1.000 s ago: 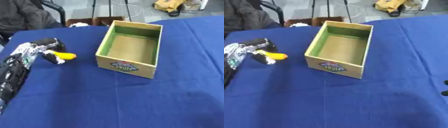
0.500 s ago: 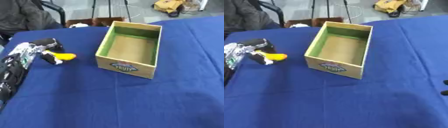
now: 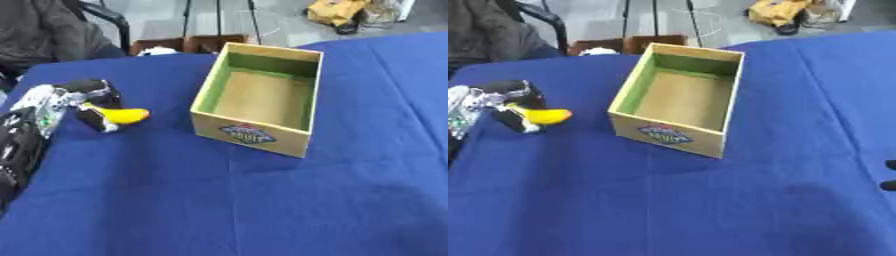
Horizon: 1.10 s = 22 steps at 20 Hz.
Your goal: Pick up objects on the table and place them in the box.
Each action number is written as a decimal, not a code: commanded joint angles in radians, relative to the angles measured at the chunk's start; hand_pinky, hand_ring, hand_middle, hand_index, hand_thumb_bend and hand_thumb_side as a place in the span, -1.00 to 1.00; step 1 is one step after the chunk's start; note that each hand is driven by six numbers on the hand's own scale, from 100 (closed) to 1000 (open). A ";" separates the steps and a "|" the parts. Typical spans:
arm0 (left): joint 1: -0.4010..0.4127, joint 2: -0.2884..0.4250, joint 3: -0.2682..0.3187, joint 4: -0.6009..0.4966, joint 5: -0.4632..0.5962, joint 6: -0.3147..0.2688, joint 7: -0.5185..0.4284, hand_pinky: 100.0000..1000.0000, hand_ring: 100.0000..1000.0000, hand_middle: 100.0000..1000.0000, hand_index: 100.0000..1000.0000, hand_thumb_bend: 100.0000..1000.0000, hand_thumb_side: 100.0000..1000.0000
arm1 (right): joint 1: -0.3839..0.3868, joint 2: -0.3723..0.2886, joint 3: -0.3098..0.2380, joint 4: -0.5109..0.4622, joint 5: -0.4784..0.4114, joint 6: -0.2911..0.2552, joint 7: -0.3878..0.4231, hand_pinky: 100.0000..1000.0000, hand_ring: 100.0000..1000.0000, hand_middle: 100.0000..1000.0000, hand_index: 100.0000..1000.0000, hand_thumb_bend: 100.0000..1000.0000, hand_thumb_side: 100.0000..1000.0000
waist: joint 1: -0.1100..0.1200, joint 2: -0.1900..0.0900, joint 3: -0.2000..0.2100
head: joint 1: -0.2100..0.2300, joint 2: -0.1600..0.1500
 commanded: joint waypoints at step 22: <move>-0.088 0.061 -0.017 -0.116 0.066 -0.036 -0.033 0.17 -0.14 -0.34 -0.08 -0.73 -1.00 | 0.008 -0.023 -0.009 -0.019 0.000 -0.001 0.000 0.04 0.40 0.28 0.36 -1.00 0.69 | -0.003 -0.037 0.003 | -0.007 0.011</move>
